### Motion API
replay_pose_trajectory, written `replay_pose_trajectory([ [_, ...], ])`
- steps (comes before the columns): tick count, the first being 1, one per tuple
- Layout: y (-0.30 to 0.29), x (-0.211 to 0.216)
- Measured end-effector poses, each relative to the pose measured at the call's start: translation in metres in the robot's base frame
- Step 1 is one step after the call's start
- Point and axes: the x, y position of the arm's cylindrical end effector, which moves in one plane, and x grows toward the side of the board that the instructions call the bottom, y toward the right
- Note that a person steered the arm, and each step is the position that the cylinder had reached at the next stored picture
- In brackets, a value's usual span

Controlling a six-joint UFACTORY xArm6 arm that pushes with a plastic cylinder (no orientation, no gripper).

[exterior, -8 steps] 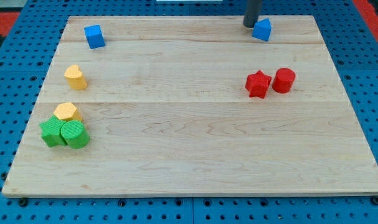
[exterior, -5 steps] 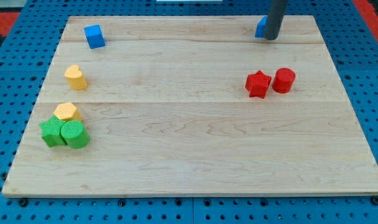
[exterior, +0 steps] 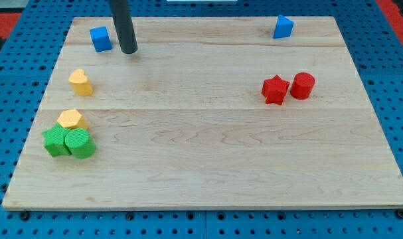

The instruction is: Slide the blue cube to top center

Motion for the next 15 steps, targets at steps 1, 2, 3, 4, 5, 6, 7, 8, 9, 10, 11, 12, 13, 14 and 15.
replay_pose_trajectory([
  [1,-0.007,0.011],
  [2,-0.037,0.013],
  [3,-0.073,0.010],
  [4,-0.099,-0.034],
  [5,-0.079,-0.041],
  [6,-0.014,-0.041],
  [7,0.078,-0.041],
  [8,0.123,-0.041],
  [9,0.137,-0.041],
  [10,0.109,-0.028],
  [11,0.059,-0.016],
  [12,-0.020,-0.026],
  [13,-0.088,-0.032],
  [14,-0.130,-0.038],
  [15,-0.158,-0.046],
])
